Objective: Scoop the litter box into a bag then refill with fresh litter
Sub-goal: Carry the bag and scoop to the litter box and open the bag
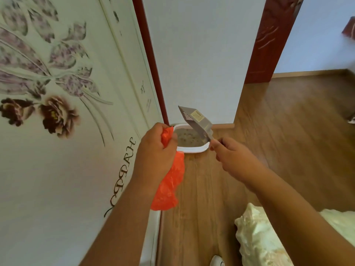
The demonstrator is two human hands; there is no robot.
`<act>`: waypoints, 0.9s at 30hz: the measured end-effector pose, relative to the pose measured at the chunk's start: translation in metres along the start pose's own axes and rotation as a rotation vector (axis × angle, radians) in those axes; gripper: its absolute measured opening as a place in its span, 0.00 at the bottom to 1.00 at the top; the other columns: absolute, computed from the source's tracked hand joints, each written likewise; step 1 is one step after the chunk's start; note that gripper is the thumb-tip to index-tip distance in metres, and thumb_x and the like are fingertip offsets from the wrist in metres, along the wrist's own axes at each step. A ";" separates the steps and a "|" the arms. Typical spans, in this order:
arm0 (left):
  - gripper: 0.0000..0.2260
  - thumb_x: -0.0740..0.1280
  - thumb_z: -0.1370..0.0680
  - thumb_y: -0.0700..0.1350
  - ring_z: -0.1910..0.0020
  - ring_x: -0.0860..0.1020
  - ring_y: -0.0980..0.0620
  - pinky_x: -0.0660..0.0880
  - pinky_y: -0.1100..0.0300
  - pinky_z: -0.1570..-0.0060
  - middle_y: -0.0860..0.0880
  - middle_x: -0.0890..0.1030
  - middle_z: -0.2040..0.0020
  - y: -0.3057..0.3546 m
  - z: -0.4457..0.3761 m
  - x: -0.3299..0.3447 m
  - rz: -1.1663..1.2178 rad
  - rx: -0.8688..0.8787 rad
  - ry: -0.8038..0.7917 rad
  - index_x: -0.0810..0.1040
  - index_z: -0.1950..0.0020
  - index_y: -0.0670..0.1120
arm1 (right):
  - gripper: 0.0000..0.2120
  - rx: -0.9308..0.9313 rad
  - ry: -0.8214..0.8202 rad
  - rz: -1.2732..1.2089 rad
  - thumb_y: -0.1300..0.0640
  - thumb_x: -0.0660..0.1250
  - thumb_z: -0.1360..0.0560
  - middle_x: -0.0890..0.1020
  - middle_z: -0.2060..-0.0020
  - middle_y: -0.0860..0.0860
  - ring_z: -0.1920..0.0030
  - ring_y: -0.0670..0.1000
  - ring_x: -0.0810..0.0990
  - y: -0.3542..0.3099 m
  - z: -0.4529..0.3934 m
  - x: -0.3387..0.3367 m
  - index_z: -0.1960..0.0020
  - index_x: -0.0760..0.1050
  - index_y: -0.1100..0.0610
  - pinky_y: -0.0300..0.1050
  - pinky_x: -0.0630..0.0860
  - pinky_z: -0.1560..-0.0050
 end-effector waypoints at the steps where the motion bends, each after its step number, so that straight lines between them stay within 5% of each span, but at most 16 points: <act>1: 0.04 0.66 0.17 0.53 0.52 0.77 0.62 0.73 0.66 0.55 0.59 0.78 0.52 0.004 -0.005 0.007 0.005 0.001 0.011 0.73 0.45 0.58 | 0.16 0.000 -0.001 0.010 0.42 0.56 0.16 0.83 0.55 0.57 0.62 0.51 0.77 0.002 -0.007 -0.008 0.49 0.76 0.52 0.55 0.79 0.56; 5: 0.04 0.67 0.17 0.52 0.52 0.77 0.64 0.68 0.71 0.58 0.61 0.78 0.52 0.016 -0.026 0.030 0.018 -0.019 0.006 0.73 0.45 0.58 | 0.17 0.015 -0.009 0.031 0.42 0.56 0.16 0.82 0.55 0.57 0.63 0.50 0.75 0.010 -0.034 -0.035 0.49 0.77 0.52 0.51 0.75 0.59; 15: 0.04 0.67 0.18 0.52 0.51 0.78 0.58 0.75 0.58 0.52 0.58 0.80 0.51 0.016 -0.111 0.084 0.032 -0.023 -0.049 0.75 0.45 0.57 | 0.16 0.071 -0.026 0.035 0.42 0.56 0.16 0.83 0.56 0.57 0.63 0.50 0.75 0.019 -0.110 -0.064 0.49 0.77 0.52 0.50 0.75 0.58; 27: 0.06 0.66 0.17 0.54 0.52 0.77 0.60 0.73 0.59 0.53 0.57 0.79 0.48 -0.016 -0.273 0.130 0.069 -0.027 -0.177 0.75 0.41 0.57 | 0.16 0.162 0.048 0.113 0.42 0.56 0.16 0.82 0.56 0.55 0.62 0.50 0.77 -0.024 -0.253 -0.061 0.48 0.77 0.50 0.53 0.81 0.53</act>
Point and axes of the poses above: each hand's wrist, its own z-axis away from the middle knuckle, its own x-axis out of the palm, y = z × x, the point moved 2 cm from there along -z, towards the middle knuckle
